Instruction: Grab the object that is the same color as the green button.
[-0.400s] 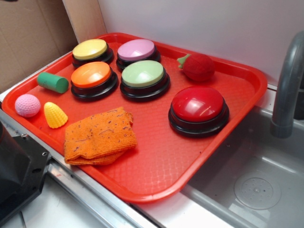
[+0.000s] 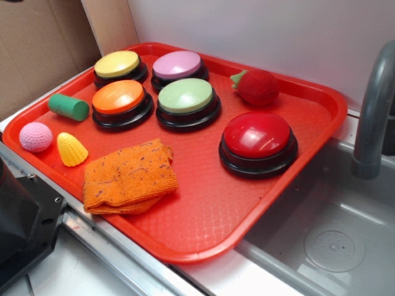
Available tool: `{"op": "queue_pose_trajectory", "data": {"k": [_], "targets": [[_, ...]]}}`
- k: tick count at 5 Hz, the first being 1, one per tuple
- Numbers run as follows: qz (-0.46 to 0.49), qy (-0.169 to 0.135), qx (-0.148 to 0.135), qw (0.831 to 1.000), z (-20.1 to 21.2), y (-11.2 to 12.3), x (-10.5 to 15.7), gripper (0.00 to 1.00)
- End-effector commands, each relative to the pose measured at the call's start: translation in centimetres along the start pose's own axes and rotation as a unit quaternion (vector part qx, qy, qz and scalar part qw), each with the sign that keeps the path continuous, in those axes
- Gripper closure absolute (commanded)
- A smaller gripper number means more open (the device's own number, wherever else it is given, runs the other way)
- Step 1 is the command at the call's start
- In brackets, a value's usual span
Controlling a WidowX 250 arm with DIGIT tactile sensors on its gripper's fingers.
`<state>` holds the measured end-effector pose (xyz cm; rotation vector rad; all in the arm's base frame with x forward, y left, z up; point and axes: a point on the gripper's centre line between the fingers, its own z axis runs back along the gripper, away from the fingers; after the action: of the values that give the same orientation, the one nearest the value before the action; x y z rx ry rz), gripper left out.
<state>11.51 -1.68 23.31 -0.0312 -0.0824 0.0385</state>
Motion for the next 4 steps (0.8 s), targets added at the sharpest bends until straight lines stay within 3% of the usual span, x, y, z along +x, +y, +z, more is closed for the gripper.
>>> {"op": "queue_pose_trajectory", "data": {"k": [1, 2, 3, 4], "targets": [[0.193, -0.039, -0.009, 0.980, -2.3, 3.7, 1.8, 0.00], [0.313, -0.054, 0.004, 0.948, -4.6, 6.8, 2.6, 0.00], [0.429, -0.050, 0.014, 0.902, -7.2, 9.8, 3.3, 0.00], [0.533, -0.067, 0.056, 0.842, -10.1, 13.3, 3.7, 0.00]]}}
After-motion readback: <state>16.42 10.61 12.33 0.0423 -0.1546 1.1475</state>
